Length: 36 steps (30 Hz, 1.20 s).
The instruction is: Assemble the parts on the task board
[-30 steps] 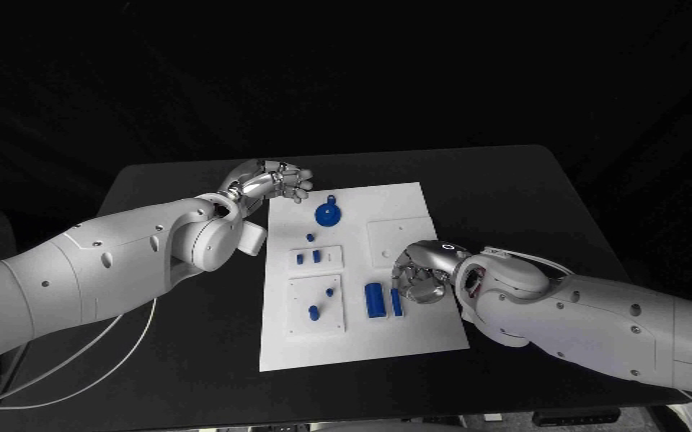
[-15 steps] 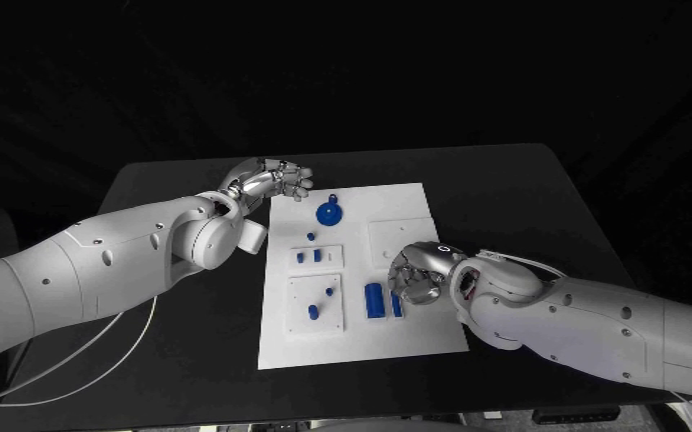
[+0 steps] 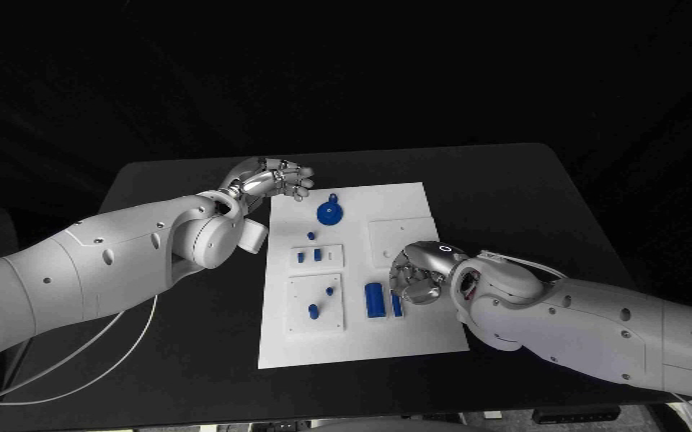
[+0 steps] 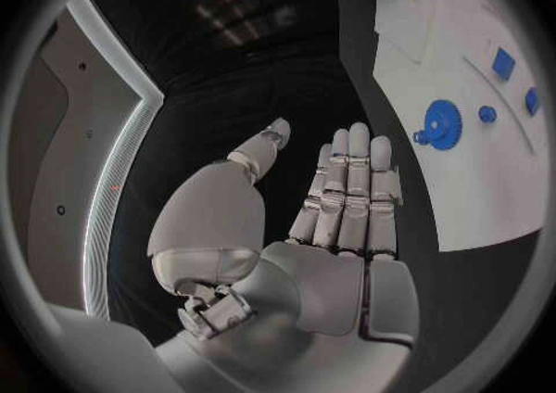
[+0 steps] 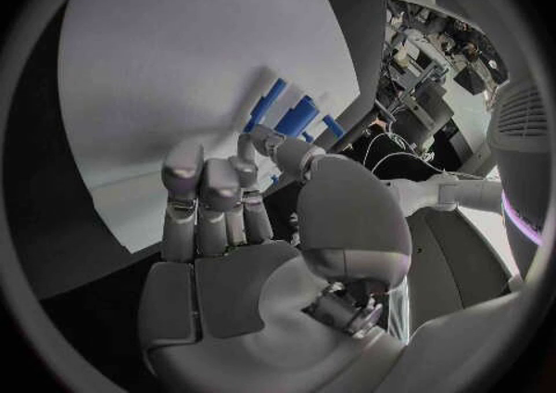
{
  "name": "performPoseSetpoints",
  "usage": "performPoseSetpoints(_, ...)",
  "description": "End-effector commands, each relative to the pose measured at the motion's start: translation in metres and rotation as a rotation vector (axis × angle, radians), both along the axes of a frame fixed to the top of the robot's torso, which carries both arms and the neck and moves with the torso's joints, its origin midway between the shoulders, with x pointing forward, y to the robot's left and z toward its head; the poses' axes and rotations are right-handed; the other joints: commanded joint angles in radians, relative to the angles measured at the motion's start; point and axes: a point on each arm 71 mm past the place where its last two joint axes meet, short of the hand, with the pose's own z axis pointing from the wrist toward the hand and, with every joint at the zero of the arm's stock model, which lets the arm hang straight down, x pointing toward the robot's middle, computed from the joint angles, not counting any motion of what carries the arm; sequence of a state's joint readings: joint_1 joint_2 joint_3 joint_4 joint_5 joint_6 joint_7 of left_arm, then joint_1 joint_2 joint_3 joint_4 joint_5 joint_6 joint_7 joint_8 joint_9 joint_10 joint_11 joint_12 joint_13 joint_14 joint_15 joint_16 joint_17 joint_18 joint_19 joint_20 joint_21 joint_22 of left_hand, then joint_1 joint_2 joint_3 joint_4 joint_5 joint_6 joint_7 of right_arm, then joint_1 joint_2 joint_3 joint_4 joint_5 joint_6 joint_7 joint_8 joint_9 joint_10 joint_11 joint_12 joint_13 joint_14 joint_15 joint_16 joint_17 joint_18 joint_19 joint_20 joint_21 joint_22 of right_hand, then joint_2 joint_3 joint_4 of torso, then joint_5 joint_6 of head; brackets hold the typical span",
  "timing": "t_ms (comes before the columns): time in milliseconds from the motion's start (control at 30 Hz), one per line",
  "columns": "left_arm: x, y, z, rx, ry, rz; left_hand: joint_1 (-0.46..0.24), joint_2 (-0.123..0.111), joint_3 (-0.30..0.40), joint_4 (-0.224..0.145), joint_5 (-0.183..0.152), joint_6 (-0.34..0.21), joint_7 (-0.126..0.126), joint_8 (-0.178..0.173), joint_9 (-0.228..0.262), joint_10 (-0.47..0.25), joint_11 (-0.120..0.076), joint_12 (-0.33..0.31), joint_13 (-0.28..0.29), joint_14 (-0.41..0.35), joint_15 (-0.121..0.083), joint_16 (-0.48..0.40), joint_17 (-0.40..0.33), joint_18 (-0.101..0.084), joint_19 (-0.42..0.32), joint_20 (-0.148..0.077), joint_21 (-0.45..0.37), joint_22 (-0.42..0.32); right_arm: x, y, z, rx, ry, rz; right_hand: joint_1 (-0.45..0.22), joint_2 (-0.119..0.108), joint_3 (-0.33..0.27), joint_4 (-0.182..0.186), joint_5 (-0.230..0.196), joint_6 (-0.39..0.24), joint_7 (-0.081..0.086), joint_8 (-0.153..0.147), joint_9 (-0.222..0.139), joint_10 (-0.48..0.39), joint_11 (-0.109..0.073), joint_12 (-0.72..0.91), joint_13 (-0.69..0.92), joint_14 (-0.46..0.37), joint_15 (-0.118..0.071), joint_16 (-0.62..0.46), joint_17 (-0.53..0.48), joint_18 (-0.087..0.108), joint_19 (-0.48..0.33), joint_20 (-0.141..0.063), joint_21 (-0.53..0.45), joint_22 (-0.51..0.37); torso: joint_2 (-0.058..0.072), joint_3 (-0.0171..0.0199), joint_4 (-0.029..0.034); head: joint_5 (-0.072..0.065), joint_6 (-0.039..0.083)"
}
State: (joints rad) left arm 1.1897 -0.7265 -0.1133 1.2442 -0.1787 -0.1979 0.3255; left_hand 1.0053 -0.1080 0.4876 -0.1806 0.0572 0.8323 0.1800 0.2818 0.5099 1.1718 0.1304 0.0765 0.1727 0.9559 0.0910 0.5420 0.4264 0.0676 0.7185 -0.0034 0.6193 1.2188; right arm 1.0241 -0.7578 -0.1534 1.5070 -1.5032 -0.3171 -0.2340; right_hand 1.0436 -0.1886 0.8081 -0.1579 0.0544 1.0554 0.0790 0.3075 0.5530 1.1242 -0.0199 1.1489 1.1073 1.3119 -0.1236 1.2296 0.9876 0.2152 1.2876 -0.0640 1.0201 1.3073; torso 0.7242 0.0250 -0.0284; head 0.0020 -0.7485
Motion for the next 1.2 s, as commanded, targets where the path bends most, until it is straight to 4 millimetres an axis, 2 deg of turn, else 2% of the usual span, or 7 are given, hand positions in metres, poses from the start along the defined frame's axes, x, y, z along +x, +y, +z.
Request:
performPoseSetpoints(33,0.0,-0.002,0.001,-0.005,-0.006,-0.015,-0.008,0.005,-0.004,0.002,-0.003,-0.006,-0.001,-0.006,-0.002,-0.006,0.0,-0.004,-0.001,0.003,0.006,-0.006,0.002,0.01,0.006,0.001,-0.005,0.002,0.0,-0.004,0.002,0.07,-0.023,-0.02,-0.005,-0.017,-0.008,0.006,-0.005,0.005,0.003,-0.005,0.001,0.0,-0.008,0.001,0.0,0.002,-0.008,-0.004,0.001,0.047,0.002,0.004,0.005,0.011,-0.001,-0.0003,-0.0003,0.001,0.002)
performPoseSetpoints(333,0.003,0.005,0.0,-0.019,-0.003,0.018,-0.007,0.004,-0.004,0.001,-0.004,-0.006,-0.001,-0.006,-0.002,-0.006,0.0,-0.004,-0.001,0.003,0.006,-0.007,0.002,0.01,0.006,0.001,-0.006,0.002,0.011,-0.015,0.02,0.32,-0.026,-0.096,-0.066,-0.064,-0.11,0.027,0.019,-0.075,0.029,-0.05,-0.02,-0.03,0.016,-0.018,-0.006,-0.011,0.011,-0.02,-0.005,0.047,-0.015,0.002,-0.011,0.006,-0.002,-0.001,-0.0007,0.005,0.021)
performPoseSetpoints(733,0.011,0.017,-0.001,-0.071,0.011,0.082,0.0,0.006,-0.003,-0.007,-0.003,0.004,-0.005,0.002,0.0,0.001,-0.003,0.0,0.0,-0.025,0.02,-0.035,0.002,0.006,-0.015,0.012,-0.024,0.003,0.069,-0.046,0.058,0.572,-0.017,-0.261,-0.108,-0.008,-0.284,-0.037,0.134,-0.122,0.053,-0.063,-0.021,-0.132,0.04,-0.122,-0.086,-0.127,0.037,-0.15,-0.057,0.046,-0.159,0.042,-0.144,-0.038,-0.02,-0.0037,-0.003,0.01,0.073)
performPoseSetpoints(833,0.013,0.02,-0.001,-0.07,0.007,0.089,0.002,0.009,-0.003,-0.01,-0.003,0.01,-0.008,0.006,0.001,0.003,-0.004,0.0,0.0,-0.038,0.027,-0.053,0.001,0.006,-0.027,0.019,-0.033,0.004,0.085,-0.053,0.064,0.659,0.022,-0.293,-0.088,0.029,-0.287,-0.078,0.147,-0.137,0.069,-0.068,-0.023,-0.191,0.059,-0.205,-0.156,-0.213,0.061,-0.219,-0.089,0.031,-0.25,0.074,-0.214,-0.057,-0.028,-0.0069,-0.0015,0.008,0.089)
performPoseSetpoints(900,0.015,0.023,-0.001,-0.071,0.007,0.097,0.003,0.011,-0.003,-0.012,-0.003,0.011,-0.009,0.007,0.001,0.001,-0.003,-0.002,-0.001,-0.047,0.031,-0.065,0.001,0.005,-0.036,0.023,-0.04,0.005,0.096,-0.055,0.065,0.731,0.062,-0.324,-0.02,0.064,-0.224,-0.107,0.097,-0.144,0.079,-0.069,-0.025,-0.214,0.072,-0.263,-0.218,-0.266,0.078,-0.269,-0.12,0.019,-0.31,0.099,-0.268,-0.077,-0.034,-0.0093,-0.0009,0.007,0.097)
performPoseSetpoints(1067,0.018,0.026,0.002,-0.092,0.005,0.11,0.001,0.013,-0.005,-0.016,-0.003,0.011,-0.015,0.007,-0.001,-0.008,-0.004,-0.007,-0.005,-0.086,0.044,-0.103,-0.006,-0.008,-0.086,0.038,-0.073,0.003,0.117,-0.061,0.065,0.873,0.128,-0.394,-0.006,0.082,-0.141,-0.125,0.079,-0.167,0.096,-0.07,-0.029,-0.252,0.11,-0.461,-0.427,-0.377,0.161,-0.452,-0.242,-0.009,-0.458,0.161,-0.433,-0.164,-0.046,-0.0119,-0.0005,0.009,0.124)
performPoseSetpoints(1200,0.022,0.025,0.004,-0.099,-0.003,0.105,-0.005,0.006,-0.009,-0.015,-0.005,0.001,-0.018,0.003,-0.005,-0.033,-0.001,-0.013,-0.015,-0.117,0.051,-0.132,-0.013,-0.02,-0.123,0.046,-0.1,0.0,0.128,-0.067,0.064,0.952,0.172,-0.422,-0.015,0.094,-0.164,-0.124,0.119,-0.2,0.094,-0.069,-0.034,-0.247,0.158,-0.685,-0.664,-0.424,0.228,-0.671,-0.391,-0.023,-0.56,0.21,-0.586,-0.27,-0.053,-0.0105,0.0012,0.013,0.135)
